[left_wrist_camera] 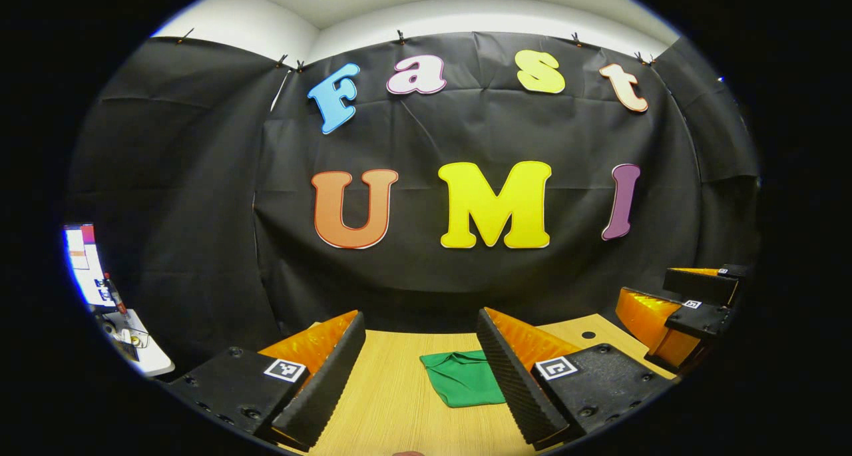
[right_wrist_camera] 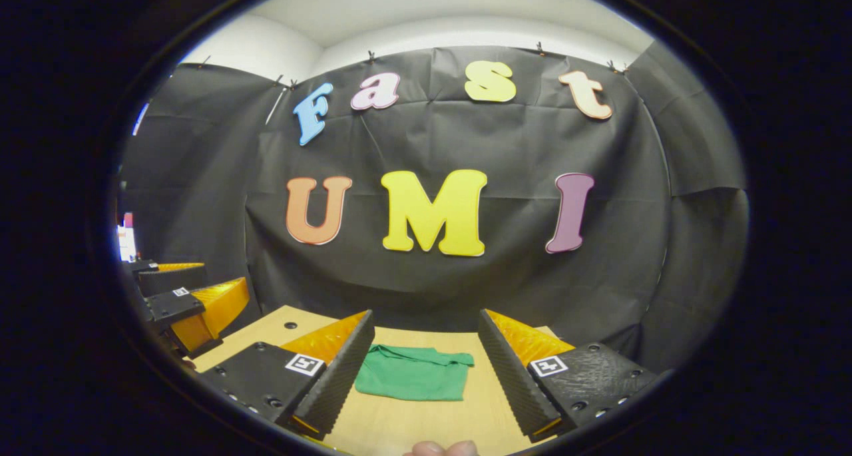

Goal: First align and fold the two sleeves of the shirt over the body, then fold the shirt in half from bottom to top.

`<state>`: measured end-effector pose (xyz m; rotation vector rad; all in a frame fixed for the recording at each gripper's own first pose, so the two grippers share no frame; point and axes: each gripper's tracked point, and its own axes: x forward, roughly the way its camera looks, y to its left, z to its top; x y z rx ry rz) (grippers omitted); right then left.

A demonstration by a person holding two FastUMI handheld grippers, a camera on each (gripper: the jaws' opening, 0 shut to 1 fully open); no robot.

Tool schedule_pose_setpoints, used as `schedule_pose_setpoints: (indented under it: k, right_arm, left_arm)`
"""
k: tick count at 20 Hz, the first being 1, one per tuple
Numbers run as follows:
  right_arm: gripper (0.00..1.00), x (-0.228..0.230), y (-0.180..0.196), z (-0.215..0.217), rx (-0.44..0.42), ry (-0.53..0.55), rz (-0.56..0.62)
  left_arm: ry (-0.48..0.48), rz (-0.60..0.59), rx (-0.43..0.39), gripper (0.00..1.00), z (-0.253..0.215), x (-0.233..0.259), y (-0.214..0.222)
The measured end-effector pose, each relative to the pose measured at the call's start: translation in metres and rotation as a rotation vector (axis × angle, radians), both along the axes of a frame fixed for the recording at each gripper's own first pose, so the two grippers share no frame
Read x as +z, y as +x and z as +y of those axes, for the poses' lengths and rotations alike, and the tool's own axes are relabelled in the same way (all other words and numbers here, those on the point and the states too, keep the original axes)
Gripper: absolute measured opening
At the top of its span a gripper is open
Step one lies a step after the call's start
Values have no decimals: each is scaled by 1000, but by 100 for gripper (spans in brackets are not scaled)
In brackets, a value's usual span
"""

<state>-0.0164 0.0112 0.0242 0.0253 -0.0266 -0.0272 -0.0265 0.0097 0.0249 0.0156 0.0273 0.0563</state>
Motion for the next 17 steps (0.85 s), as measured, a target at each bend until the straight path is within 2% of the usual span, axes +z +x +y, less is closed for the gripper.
schedule_pose_setpoints:
  k: [17]
  right_arm:
    - [96, 3, 0, -13, 4, 9, -10]
  left_arm:
    - [-2, -9, 0, 100, -9, 5, -2]
